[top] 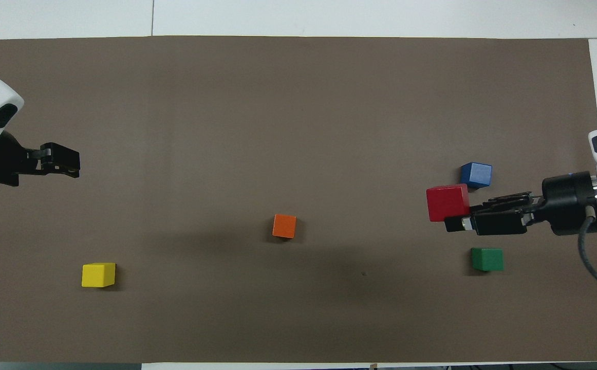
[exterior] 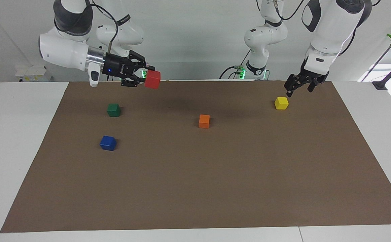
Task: Transfer red block to right arm and stack on blue block
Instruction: 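Carry the red cube with the right gripper over the blue cube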
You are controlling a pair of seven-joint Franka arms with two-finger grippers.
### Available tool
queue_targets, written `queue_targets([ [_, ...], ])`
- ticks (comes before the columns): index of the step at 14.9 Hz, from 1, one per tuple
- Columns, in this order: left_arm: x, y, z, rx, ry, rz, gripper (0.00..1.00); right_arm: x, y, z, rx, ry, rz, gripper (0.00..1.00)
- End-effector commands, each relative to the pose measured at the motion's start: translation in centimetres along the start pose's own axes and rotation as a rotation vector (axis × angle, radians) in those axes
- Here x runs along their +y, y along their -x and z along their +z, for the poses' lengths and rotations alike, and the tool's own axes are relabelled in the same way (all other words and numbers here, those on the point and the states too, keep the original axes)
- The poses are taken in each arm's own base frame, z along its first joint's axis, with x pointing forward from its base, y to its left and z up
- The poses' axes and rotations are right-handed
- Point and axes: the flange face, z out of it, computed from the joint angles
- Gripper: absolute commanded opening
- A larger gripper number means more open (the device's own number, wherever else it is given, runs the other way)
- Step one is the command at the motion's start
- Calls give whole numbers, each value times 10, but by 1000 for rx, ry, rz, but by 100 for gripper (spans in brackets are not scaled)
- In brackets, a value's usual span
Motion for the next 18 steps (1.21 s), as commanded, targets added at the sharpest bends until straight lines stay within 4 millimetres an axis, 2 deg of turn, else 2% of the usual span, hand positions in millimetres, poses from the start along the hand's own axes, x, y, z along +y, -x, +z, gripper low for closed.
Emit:
queue_targets([
  [1,20,-39,-8,-26,-30,58,100,0,-15,-21,-29,215,85,0],
  [2,14,-41,-5,-23,-27,52,100,4,-23,-24,-40,311,124,0],
  [3,16,-43,-2,-23,-27,58,100,7,-29,-31,-27,401,142,0],
  [4,28,-41,0,-35,-12,73,100,15,-31,-35,-22,502,154,0],
  [5,24,-40,8,-52,18,61,100,19,-32,-34,-26,589,154,0],
  [6,22,-36,15,-71,45,47,100,23,-32,-31,-41,646,169,0],
  [7,24,-30,13,-74,48,48,100,30,-34,-28,-55,682,181,0],
  [9,25,-22,23,-94,39,51,100,51,-42,-23,-62,780,220,0],
  [10,26,-14,32,-114,27,51,100,57,-48,-15,-66,803,212,0],
  [11,25,-8,32,-119,22,49,100,69,-55,-4,-73,821,216,0],
  [14,33,3,16,-87,19,61,100,101,-70,17,-60,872,286,0],
  [18,30,-2,3,-33,36,62,100,135,-75,35,-72,884,349,0],
])
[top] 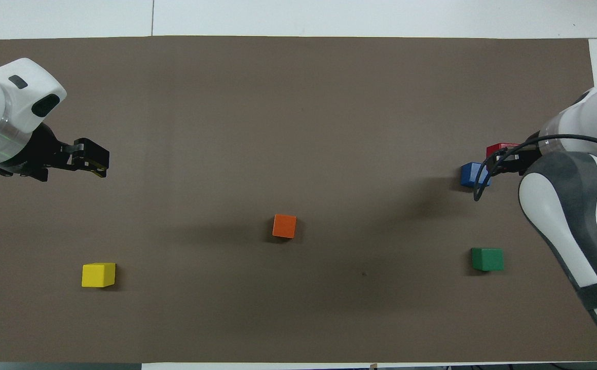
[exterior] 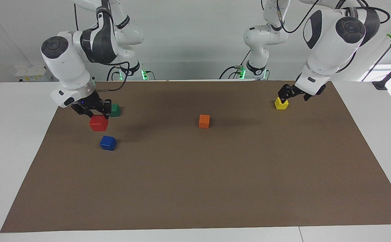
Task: Transfer red block to right arm and stack on blue block
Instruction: 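Lower the red cube onto the blue cube with the right gripper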
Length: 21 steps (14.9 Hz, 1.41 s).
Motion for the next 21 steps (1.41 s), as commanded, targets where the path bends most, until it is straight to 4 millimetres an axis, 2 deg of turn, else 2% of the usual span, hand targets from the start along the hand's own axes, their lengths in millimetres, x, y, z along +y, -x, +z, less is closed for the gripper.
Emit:
queue_targets([
  [1,-6,-1,-3,43,28,-9,100,3,-7,14,-18,25,26,0],
  [2,-5,-3,-6,51,56,-13,100,2,-7,20,-27,25,23,0],
  [4,-19,-8,-13,78,91,-31,100,1,-6,29,-40,27,19,0],
  [6,-11,-10,-14,99,83,9,100,1,-4,46,-41,27,19,0],
  [9,-3,-7,-16,102,78,23,100,5,-6,55,-22,23,63,0],
  [13,-6,4,-29,116,76,25,100,4,-8,63,-25,24,98,0],
  [16,-8,25,-31,95,65,25,100,4,-7,72,-17,23,116,0],
  [19,-8,13,-32,163,76,30,100,3,-5,76,-14,33,124,0],
  [21,-7,11,-29,155,76,32,100,3,-4,78,-19,33,124,0],
])
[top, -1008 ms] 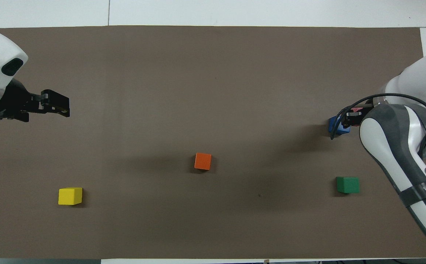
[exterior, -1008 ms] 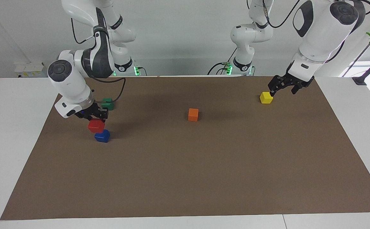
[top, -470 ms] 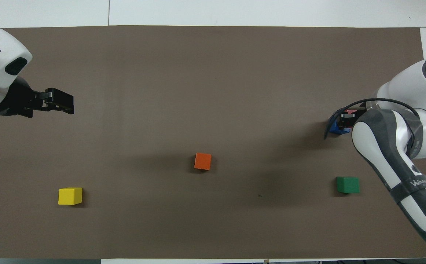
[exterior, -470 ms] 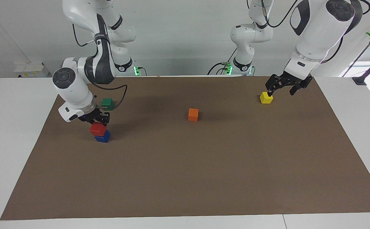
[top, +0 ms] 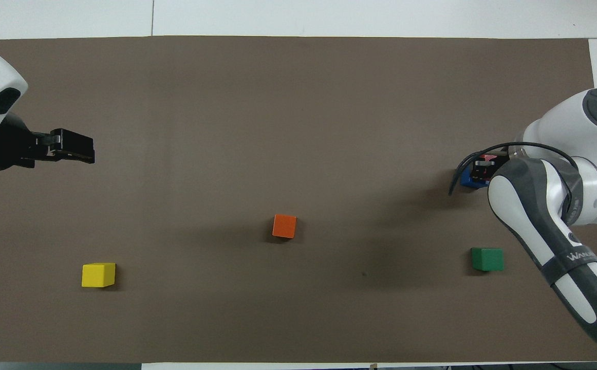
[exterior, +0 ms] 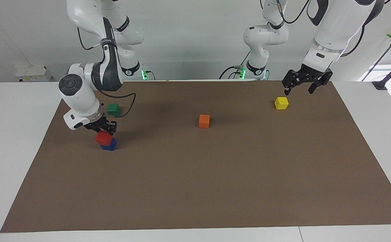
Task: Transfer red block to right arm and stack on blue block
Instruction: 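Lower the red cube onto the blue cube with the right gripper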
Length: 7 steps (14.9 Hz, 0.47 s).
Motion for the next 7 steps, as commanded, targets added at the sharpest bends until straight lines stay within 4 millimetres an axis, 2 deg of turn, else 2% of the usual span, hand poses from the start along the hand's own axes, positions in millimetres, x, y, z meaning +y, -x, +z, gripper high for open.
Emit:
queue_targets([
  [1,-1,3,5,-7,3,17,100,1,2,3,15,20,20,0],
  [4,2,4,6,-12,2,21,100,2,4,4,14,20,42,0],
  [7,1,5,6,-15,1,17,100,2,9,14,30,15,39,0],
])
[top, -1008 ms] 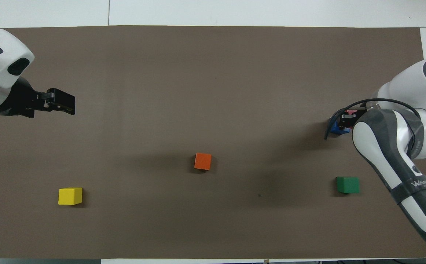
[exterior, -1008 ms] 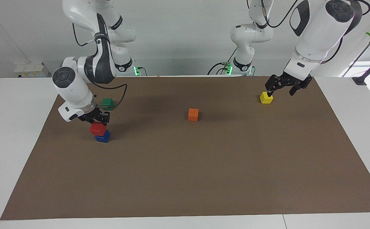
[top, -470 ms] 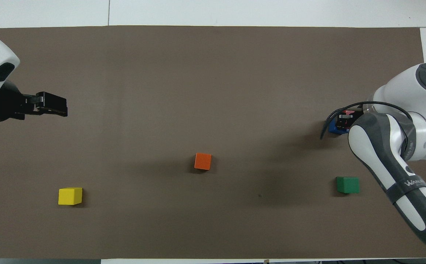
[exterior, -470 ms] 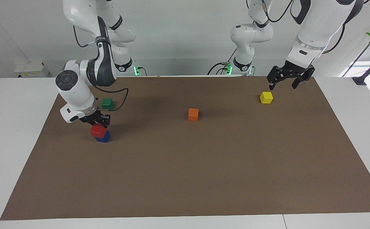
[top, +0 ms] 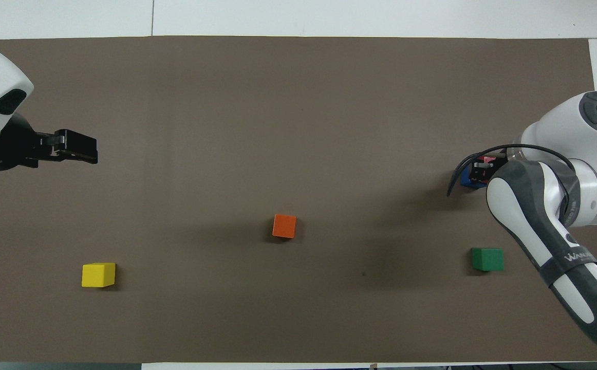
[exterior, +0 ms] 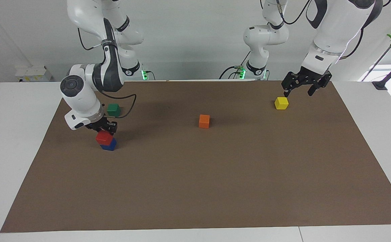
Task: Transfer red block to right arm and stack on blue block
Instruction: 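Lower the red cube onto the blue cube with the right gripper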
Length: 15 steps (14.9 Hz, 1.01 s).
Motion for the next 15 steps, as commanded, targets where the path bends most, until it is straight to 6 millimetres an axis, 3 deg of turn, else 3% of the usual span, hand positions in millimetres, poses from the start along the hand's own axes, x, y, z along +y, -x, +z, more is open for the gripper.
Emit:
queue_targets([
  [1,0,6,-1,0,4,10,100,2,8,10,34,13,17,0],
  [7,-9,7,-5,5,2,-9,100,7,8,9,36,9,49,0],
  [9,-8,7,-5,5,4,-7,100,8,8,8,34,9,51,50],
  [15,-9,7,-5,5,2,-7,100,9,6,5,36,3,56,57],
])
